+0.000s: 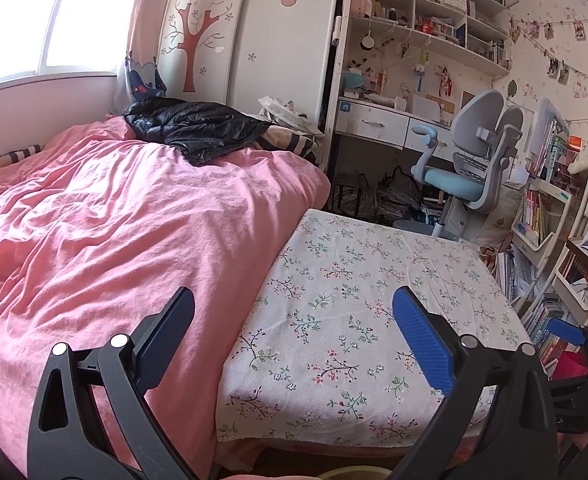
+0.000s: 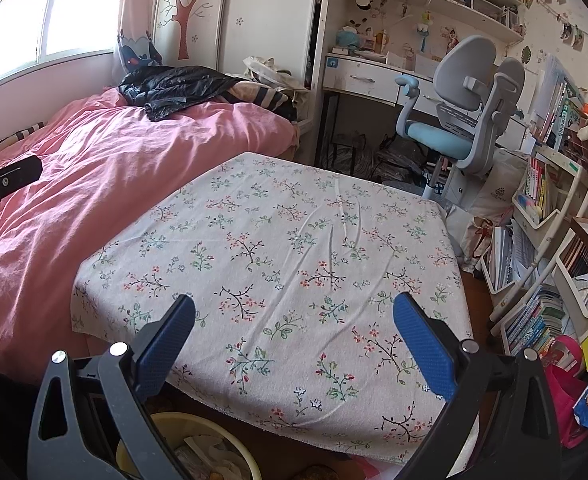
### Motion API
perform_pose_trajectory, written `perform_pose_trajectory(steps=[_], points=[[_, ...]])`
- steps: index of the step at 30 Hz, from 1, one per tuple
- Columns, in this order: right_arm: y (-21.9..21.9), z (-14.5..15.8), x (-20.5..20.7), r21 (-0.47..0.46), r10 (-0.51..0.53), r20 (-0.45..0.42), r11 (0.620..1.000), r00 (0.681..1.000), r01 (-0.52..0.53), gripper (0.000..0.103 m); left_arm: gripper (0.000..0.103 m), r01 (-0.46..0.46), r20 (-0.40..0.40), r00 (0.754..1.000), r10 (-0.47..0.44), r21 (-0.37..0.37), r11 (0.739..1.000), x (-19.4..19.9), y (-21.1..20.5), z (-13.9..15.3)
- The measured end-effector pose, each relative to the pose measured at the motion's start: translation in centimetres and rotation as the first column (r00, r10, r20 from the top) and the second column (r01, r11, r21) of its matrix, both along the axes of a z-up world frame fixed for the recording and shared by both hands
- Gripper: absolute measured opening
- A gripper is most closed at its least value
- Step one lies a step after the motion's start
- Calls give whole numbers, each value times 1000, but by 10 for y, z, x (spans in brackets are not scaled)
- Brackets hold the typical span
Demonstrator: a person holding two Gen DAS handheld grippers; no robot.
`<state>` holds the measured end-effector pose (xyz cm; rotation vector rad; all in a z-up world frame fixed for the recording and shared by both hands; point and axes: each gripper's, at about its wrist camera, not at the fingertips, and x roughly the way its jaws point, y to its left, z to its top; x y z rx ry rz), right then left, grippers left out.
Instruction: Collect trash
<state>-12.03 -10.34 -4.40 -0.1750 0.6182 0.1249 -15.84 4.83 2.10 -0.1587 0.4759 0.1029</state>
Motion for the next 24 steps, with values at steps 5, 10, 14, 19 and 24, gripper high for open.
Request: perform_pose_trajectory(steps=[5,10,14,19,24], points=[[0,0,0,-1,0,-1,1000,1000,0,95,96,-5,-13,1000,5,-14,1000,-5,2,-5],[1,0,0,-1,0,-1,1000,1000,0,95,96,33,-35,999,-33,-14,999,-8,-1,-9],[0,0,0,-2,0,-1,1000,1000,0,95,96,-8,-36,999,10,43,999,-13,-1,-10],[0,-1,-1,-2,0,0,1000,1000,0,95,96,-70,-69,995,71,21,997,-9,13,-15],[-1,-1,-2,-3,0,0,1000,1000,0,95,96,-74,-116,990,75,9,997,-9,21,-20]])
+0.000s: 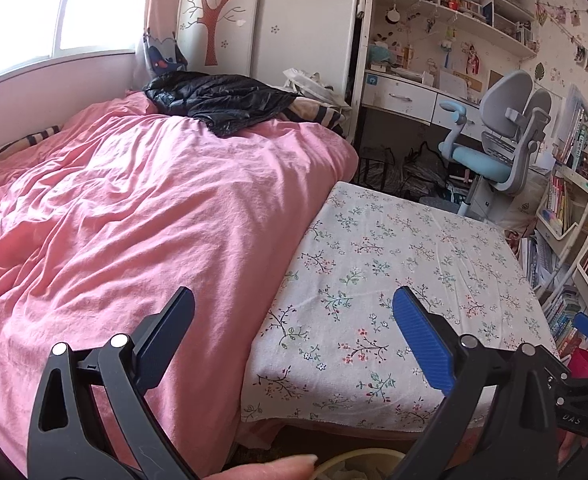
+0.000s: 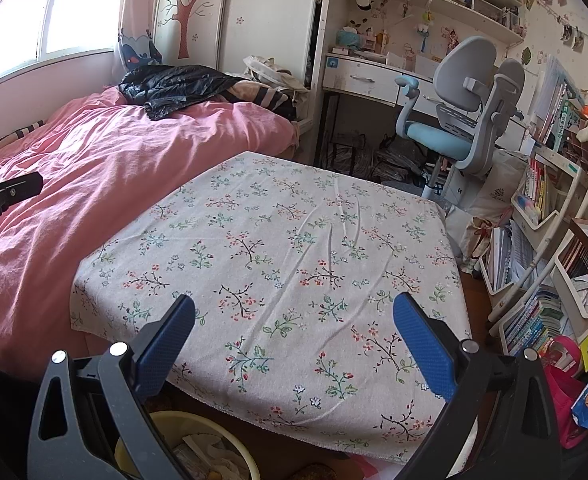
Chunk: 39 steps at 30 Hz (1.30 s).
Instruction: Collect trash
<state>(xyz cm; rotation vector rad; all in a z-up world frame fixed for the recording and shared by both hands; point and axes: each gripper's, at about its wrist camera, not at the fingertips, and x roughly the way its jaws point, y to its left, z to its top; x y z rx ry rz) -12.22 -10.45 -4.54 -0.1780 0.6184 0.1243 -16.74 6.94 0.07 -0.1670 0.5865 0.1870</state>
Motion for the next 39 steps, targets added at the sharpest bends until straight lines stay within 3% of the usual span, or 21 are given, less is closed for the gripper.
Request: perform_pose_trajectory(steps=[13,18,24,39], points=[[-4,1,-2,-1,0,3,1000,1000,0,95,96,37,-55,998,-38,-27,999,1,-7,-11],[-3,1,-2,-1,0,3,1000,1000,0,95,95,23,0,1000,-24,-95,995,-3,-4,-13],[-5,1,-2,-3,1,1,1000,1000,-1,95,95,70,-54,996,-71,-11,997,4,-16,-14],[-4,1,-1,-9,4,-3,1000,1000,-4,95,96,73,-89,993,-74,-14,997,8,-16,-17]])
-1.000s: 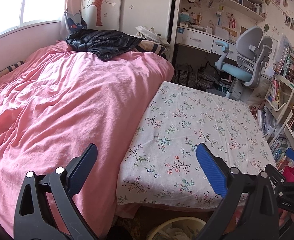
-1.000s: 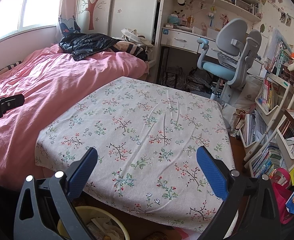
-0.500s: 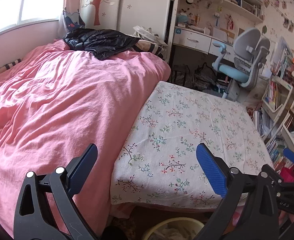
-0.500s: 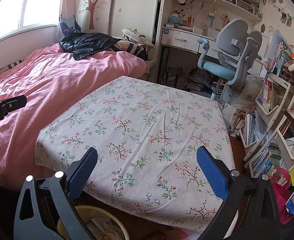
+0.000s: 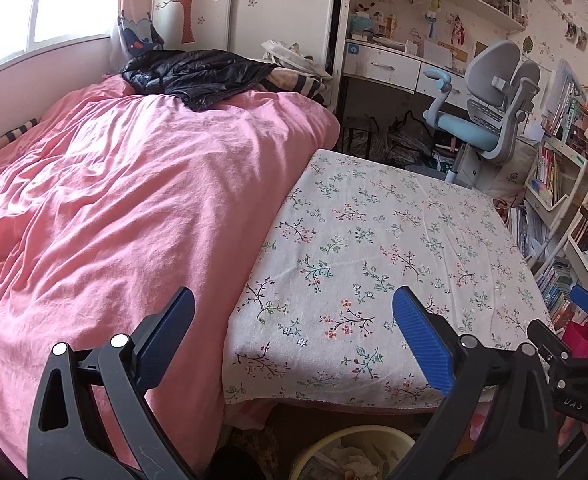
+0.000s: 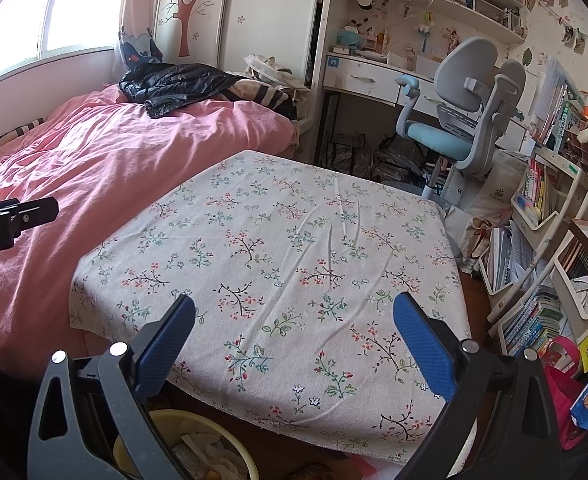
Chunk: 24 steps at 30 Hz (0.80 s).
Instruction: Collect trash
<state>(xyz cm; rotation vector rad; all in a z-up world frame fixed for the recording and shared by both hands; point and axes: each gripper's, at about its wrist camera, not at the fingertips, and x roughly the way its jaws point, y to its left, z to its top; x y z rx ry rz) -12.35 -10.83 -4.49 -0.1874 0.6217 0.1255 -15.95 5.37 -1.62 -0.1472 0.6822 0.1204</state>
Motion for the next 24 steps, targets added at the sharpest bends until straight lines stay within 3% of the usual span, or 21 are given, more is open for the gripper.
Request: perform_pose_trajectory(steps=[24], points=[[3,0,2,-2,0,-1,1000,1000,0,95,96,-3,-31,1000,3,-20,1000,4,3,-7]])
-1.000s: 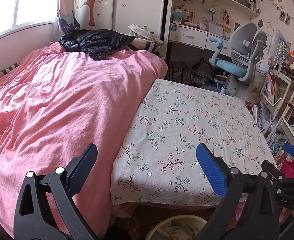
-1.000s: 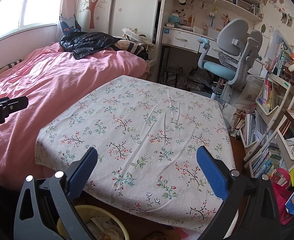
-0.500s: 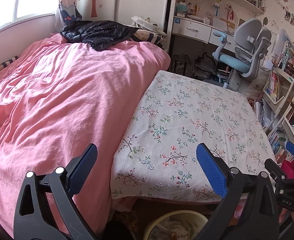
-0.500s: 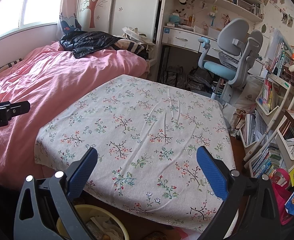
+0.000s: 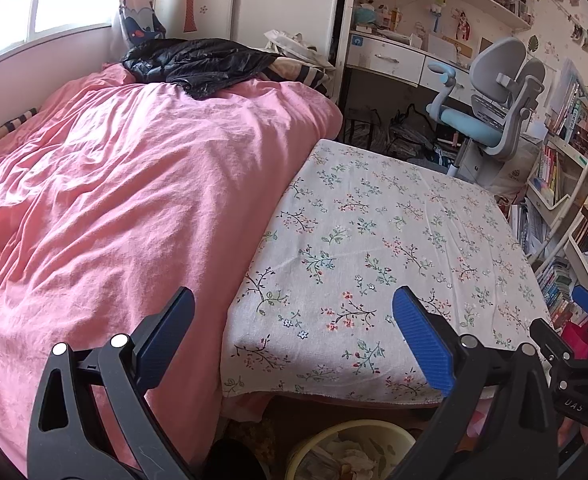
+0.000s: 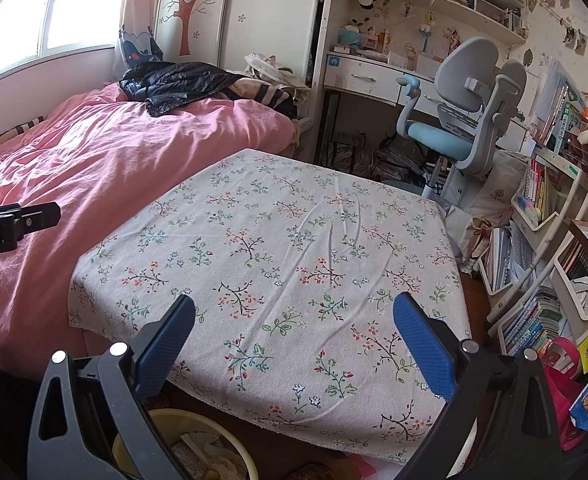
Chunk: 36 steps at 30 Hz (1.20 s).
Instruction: Collect trash
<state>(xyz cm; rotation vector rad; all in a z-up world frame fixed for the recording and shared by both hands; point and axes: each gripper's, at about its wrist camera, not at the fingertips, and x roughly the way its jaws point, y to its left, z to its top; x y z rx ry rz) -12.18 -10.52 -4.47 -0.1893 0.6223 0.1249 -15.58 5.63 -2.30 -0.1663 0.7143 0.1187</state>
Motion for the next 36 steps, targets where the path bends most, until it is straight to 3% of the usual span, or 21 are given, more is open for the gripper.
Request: perform_pose_trajectory(steps=[28,36], points=[[-9,-6,3,0,14,-8,1000,1000,-14,95,96,-1,-7,1000,1,24,1000,-1,-6,-4],[-13,-13,24,18,-3,-48,1000,999,4,95,96,26,-19,1000,-25,44,999,3,-20,-9]])
